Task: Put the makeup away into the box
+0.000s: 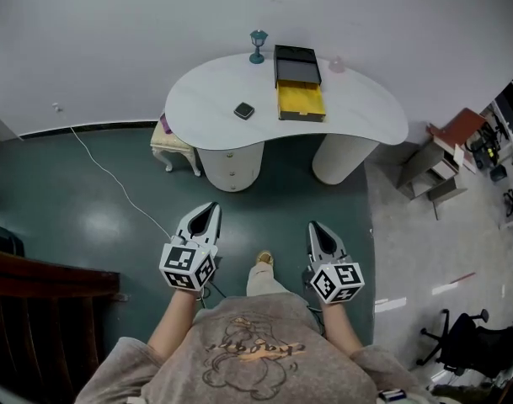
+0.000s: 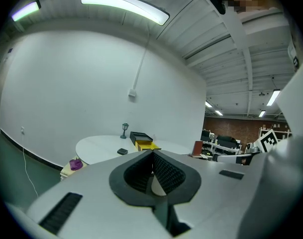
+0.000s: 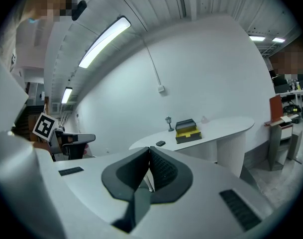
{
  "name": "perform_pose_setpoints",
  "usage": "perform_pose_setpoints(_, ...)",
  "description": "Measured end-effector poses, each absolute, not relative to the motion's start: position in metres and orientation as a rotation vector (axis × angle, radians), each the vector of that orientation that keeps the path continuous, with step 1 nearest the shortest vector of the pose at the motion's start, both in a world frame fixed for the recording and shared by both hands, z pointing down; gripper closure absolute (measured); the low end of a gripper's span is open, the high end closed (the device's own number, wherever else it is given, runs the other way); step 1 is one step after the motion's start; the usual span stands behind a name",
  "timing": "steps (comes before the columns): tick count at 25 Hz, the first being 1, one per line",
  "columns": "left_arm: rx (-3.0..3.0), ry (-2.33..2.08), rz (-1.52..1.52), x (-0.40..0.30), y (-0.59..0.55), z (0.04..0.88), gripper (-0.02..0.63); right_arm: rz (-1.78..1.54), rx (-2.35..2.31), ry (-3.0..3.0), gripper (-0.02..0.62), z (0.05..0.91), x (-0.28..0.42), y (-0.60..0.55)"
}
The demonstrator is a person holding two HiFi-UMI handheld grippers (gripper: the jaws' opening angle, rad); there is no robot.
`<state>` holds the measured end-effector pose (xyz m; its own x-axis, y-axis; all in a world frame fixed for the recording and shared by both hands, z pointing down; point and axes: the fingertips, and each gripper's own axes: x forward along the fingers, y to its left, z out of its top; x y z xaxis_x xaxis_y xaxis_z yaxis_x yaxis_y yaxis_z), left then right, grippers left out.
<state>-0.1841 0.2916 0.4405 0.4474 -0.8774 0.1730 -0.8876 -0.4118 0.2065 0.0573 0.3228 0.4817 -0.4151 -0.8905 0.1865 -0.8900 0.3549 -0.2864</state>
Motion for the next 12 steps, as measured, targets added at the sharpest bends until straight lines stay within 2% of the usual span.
perform_pose_setpoints(12,2.367,-1.611,0.051,-0.160,0.204,0.432,0.584,-0.555,-1.588,2.659,0.592,0.474,0.079,0.216)
